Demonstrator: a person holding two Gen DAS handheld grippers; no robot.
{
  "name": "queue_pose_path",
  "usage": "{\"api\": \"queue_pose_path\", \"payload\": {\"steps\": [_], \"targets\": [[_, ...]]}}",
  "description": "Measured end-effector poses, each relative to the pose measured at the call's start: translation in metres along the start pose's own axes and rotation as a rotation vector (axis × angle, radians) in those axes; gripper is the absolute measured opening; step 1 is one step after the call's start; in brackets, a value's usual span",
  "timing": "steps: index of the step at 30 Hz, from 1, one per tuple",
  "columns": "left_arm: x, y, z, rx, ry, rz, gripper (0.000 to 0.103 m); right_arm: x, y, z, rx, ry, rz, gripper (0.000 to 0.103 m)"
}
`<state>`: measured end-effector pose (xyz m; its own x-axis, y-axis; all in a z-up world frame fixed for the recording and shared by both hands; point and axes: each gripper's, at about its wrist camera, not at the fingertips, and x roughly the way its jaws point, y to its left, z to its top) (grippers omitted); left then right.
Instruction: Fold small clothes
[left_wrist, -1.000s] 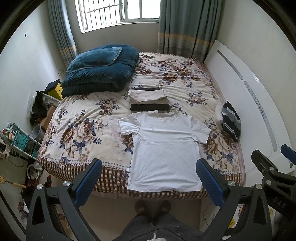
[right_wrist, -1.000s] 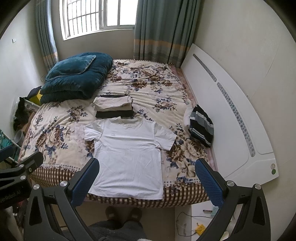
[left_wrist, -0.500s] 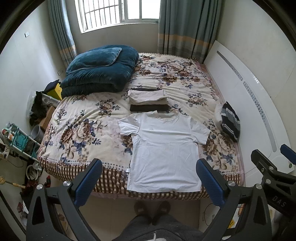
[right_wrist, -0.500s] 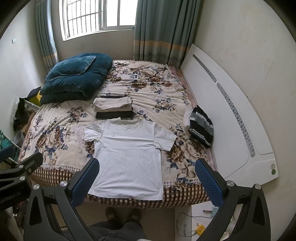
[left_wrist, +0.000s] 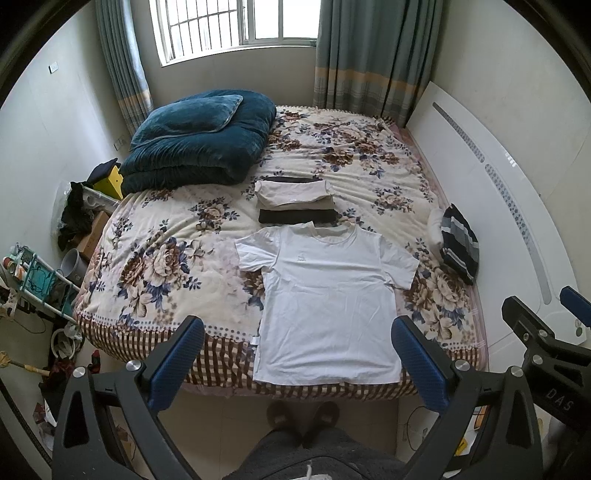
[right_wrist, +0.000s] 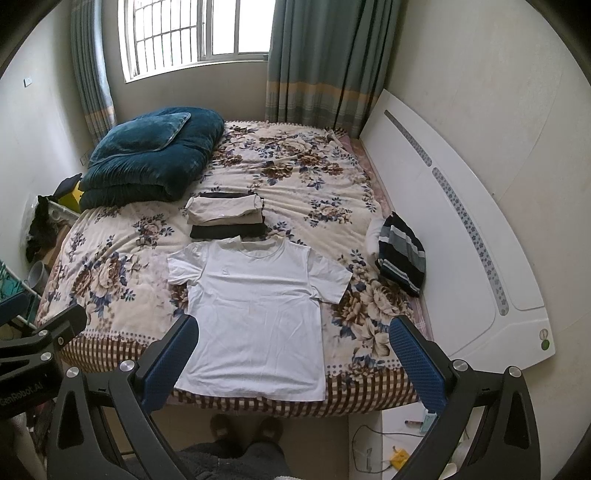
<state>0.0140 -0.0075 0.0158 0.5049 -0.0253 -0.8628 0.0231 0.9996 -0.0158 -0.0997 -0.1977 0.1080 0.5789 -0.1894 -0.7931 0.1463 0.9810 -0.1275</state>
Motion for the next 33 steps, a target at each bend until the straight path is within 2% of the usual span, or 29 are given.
{"api": "queue_pose_path", "payload": {"steps": [6, 18, 23, 27, 29, 33], "targets": [[-0.003, -0.006, 0.011, -0.001, 0.003, 0.001, 0.103, 0.001, 0.001, -0.001, 0.000, -0.001, 0.000, 0.103], [-0.004, -0.005, 0.008, -0.002, 0.000, -0.004, 0.103, 0.001, 0.003, 0.008, 0.004, 0.005, 0.003, 0.103], [0.004, -0.012, 0.029, 0.002, 0.010, -0.004, 0.103, 0.011, 0.005, 0.020, 0.026, 0.021, 0.008, 0.103], [0.033, -0.004, 0.039, 0.000, 0.001, 0.011, 0.103, 0.047, 0.002, 0.013, 0.097, 0.042, 0.004, 0.103], [0.063, 0.002, 0.044, 0.002, -0.025, 0.049, 0.103, 0.075, -0.012, 0.013, 0.159, 0.064, -0.013, 0.103], [0.128, 0.008, 0.049, 0.018, -0.036, 0.124, 0.103, 0.164, -0.056, 0.006, 0.302, 0.134, -0.067, 0.103]]}}
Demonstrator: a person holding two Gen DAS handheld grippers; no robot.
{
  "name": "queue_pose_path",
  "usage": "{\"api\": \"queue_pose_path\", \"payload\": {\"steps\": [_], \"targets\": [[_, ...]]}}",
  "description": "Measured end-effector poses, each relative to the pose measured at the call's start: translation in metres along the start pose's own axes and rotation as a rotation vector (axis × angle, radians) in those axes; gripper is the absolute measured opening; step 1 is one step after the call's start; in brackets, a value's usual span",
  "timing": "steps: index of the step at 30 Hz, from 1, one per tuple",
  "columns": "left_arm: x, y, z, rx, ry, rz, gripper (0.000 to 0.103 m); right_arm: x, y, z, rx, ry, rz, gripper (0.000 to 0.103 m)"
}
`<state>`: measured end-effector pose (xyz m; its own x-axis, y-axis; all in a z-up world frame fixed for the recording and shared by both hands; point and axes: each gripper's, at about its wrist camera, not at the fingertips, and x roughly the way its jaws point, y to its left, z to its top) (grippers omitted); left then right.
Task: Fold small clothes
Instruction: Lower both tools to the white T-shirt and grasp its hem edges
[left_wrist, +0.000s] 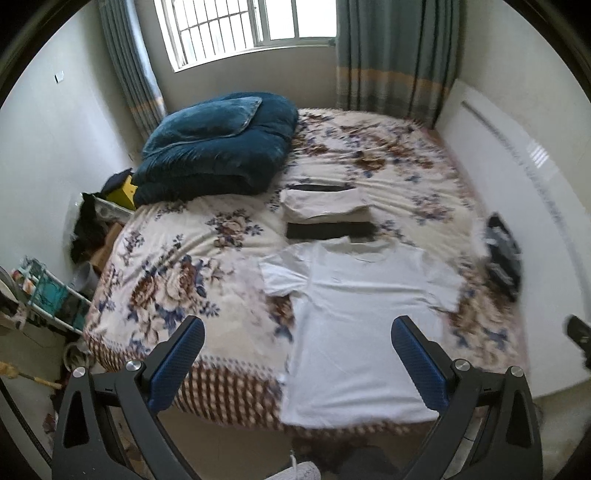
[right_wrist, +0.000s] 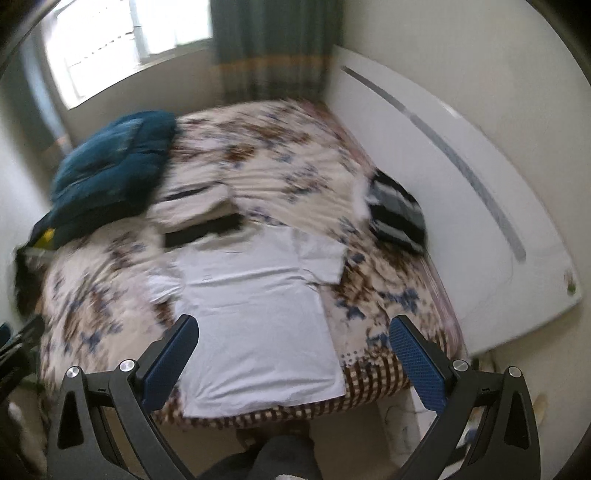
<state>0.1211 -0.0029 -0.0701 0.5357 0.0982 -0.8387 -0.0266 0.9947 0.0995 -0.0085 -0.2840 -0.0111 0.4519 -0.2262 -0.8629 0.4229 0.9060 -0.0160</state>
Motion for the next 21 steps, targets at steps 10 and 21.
{"api": "queue_pose_path", "payload": {"steps": [10, 21], "targets": [[0.229, -0.043, 0.012, -0.044, 0.211, 0.137, 0.103, 0.336, -0.114, 0.005, 0.393, 0.299, 0.039, 0.103], [0.452, -0.080, -0.029, -0.086, 0.443, 0.187, 0.103, 0.633, -0.148, -0.033, 0.873, 0.440, 0.147, 0.086]]}}
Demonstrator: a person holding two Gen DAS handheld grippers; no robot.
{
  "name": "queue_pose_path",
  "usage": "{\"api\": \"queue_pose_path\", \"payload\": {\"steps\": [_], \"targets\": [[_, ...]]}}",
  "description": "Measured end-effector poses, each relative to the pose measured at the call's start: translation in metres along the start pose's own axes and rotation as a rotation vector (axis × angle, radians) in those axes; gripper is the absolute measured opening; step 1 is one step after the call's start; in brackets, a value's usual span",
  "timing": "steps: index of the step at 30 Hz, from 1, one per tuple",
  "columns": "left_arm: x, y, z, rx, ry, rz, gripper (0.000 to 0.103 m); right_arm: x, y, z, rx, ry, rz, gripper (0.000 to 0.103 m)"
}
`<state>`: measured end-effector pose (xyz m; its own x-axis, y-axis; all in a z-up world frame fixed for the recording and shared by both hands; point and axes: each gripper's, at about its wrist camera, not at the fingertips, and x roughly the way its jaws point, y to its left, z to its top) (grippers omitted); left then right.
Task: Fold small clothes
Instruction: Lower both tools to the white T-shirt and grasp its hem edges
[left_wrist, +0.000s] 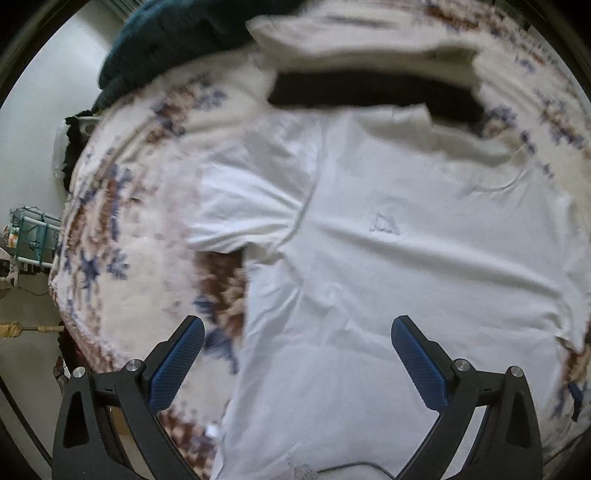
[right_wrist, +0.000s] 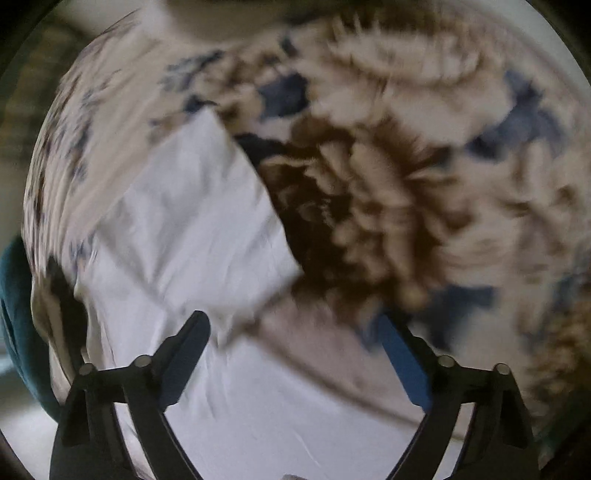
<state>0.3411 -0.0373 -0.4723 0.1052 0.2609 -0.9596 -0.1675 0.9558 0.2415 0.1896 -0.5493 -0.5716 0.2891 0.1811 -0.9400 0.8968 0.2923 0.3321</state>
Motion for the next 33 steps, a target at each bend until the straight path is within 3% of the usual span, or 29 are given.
{"api": "queue_pose_path", "payload": {"steps": [2, 3, 5, 6, 7, 10, 12, 14, 18, 20, 23, 25, 28, 31, 33], "targets": [[0.019, -0.007, 0.003, 0.003, 0.018, -0.010, 0.103, 0.020, 0.003, 0.006, 0.059, -0.031, 0.065, 0.076], [0.029, -0.010, 0.005, 0.005, 0.025, -0.020, 0.103, 0.022, 0.005, 0.004, 0.081, -0.063, 0.108, 0.067], [0.039, -0.011, 0.007, 0.008, 0.032, -0.036, 0.103, 0.023, 0.012, 0.000, 0.107, -0.121, 0.156, 0.037], [0.044, -0.010, 0.007, 0.007, 0.038, -0.040, 0.103, 0.023, 0.018, -0.001, 0.103, -0.153, 0.147, 0.015], [0.046, -0.009, 0.008, 0.002, 0.040, -0.044, 0.103, 0.020, 0.026, -0.004, 0.090, -0.187, 0.124, 0.006], [0.049, 0.002, 0.010, -0.023, 0.037, -0.058, 0.103, 0.002, 0.082, -0.027, -0.125, -0.323, 0.005, 0.005], [0.048, 0.014, 0.011, -0.036, 0.028, -0.059, 0.103, -0.006, 0.141, -0.052, -0.375, -0.398, -0.071, 0.005], [0.045, 0.031, 0.011, -0.051, 0.010, -0.052, 0.103, 0.001, 0.204, -0.100, -0.678, -0.444, -0.156, 0.005], [0.044, 0.062, 0.008, -0.066, -0.029, -0.025, 0.103, 0.049, 0.270, -0.194, -1.109, -0.449, -0.284, 0.005], [0.047, 0.079, 0.006, -0.074, -0.042, 0.000, 0.103, 0.091, 0.285, -0.234, -1.260, -0.380, -0.366, 0.005], [0.057, 0.103, 0.004, -0.096, -0.028, 0.025, 0.103, 0.126, 0.272, -0.268, -1.344, -0.239, -0.418, 0.015], [0.062, 0.118, 0.002, -0.125, -0.009, 0.027, 0.103, 0.126, 0.260, -0.283, -1.325, -0.186, -0.392, 0.037], [0.073, 0.140, 0.001, -0.173, 0.009, 0.004, 0.103, 0.108, 0.244, -0.289, -1.277, -0.148, -0.352, 0.061], [0.084, 0.153, 0.002, -0.214, 0.027, -0.036, 0.103, 0.085, 0.221, -0.285, -1.210, -0.084, -0.316, 0.061], [0.098, 0.165, 0.007, -0.289, 0.053, -0.136, 0.103, 0.078, 0.206, -0.272, -1.153, -0.059, -0.319, 0.061]]}}
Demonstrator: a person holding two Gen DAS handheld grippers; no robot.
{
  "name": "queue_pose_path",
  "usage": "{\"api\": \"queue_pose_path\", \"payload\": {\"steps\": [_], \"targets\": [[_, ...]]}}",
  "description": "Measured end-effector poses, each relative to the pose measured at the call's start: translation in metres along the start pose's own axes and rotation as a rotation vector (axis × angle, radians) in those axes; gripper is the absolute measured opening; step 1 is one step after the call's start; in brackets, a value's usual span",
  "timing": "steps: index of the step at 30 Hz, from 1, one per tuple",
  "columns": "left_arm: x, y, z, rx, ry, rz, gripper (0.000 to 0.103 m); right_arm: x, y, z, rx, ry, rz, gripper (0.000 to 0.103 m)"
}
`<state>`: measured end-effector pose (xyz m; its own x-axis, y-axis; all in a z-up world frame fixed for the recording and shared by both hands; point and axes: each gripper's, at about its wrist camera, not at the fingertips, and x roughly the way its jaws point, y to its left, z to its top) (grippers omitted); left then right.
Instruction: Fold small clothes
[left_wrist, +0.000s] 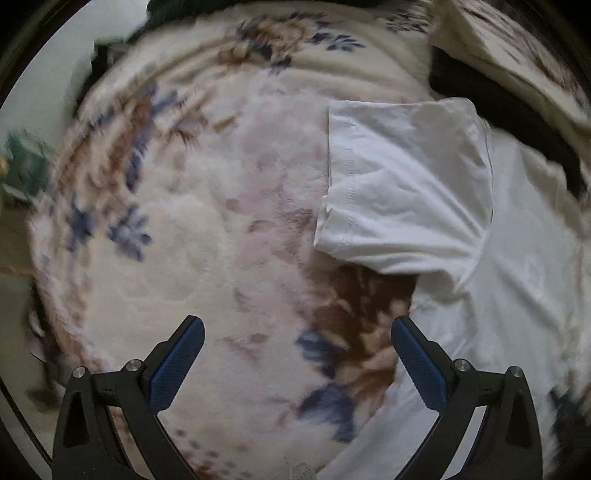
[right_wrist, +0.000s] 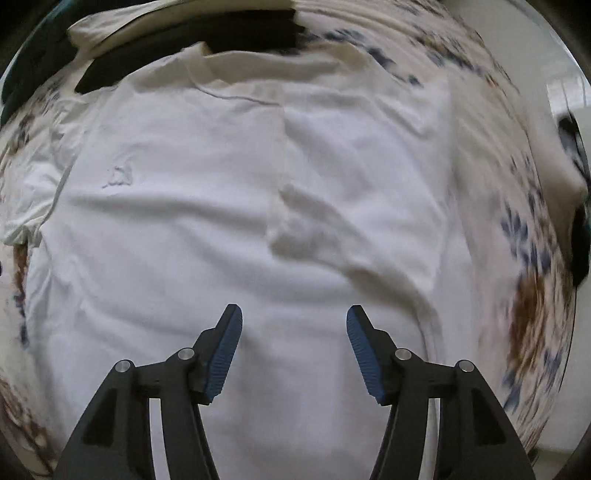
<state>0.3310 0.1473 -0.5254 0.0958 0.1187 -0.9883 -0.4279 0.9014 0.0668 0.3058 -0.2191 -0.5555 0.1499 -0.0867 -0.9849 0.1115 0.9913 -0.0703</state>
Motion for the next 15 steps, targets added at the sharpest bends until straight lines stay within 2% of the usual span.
{"api": "queue_pose_path", "payload": {"steps": [2, 6, 8, 9, 10, 11, 13, 15], "targets": [[0.011, 0.012, 0.009, -0.095, 0.036, -0.111, 0.103, 0.001, -0.012, -0.003, 0.051, 0.012, 0.003, 0.061], [0.044, 0.037, 0.025, -0.374, 0.115, -0.418, 0.102, 0.009, -0.038, -0.005, 0.185, 0.032, 0.015, 0.061], [0.061, 0.040, 0.030, -0.467, 0.154, -0.509, 0.095, 0.012, -0.046, -0.003, 0.239, 0.040, 0.026, 0.061], [0.067, 0.040, 0.033, -0.504, 0.160, -0.535, 0.087, 0.013, -0.050, -0.002, 0.269, 0.040, 0.036, 0.061], [0.075, 0.042, 0.038, -0.552, 0.150, -0.545, 0.070, 0.015, -0.058, 0.002, 0.299, 0.037, 0.044, 0.061], [0.077, 0.042, 0.041, -0.569, 0.138, -0.534, 0.059, 0.014, -0.061, 0.002, 0.322, 0.032, 0.044, 0.061], [0.076, 0.039, 0.051, -0.558, 0.083, -0.494, 0.014, 0.014, -0.067, 0.005, 0.347, 0.027, 0.046, 0.061], [0.065, 0.029, 0.060, -0.487, 0.019, -0.474, 0.007, 0.018, -0.078, 0.016, 0.362, 0.029, 0.048, 0.061]]}}
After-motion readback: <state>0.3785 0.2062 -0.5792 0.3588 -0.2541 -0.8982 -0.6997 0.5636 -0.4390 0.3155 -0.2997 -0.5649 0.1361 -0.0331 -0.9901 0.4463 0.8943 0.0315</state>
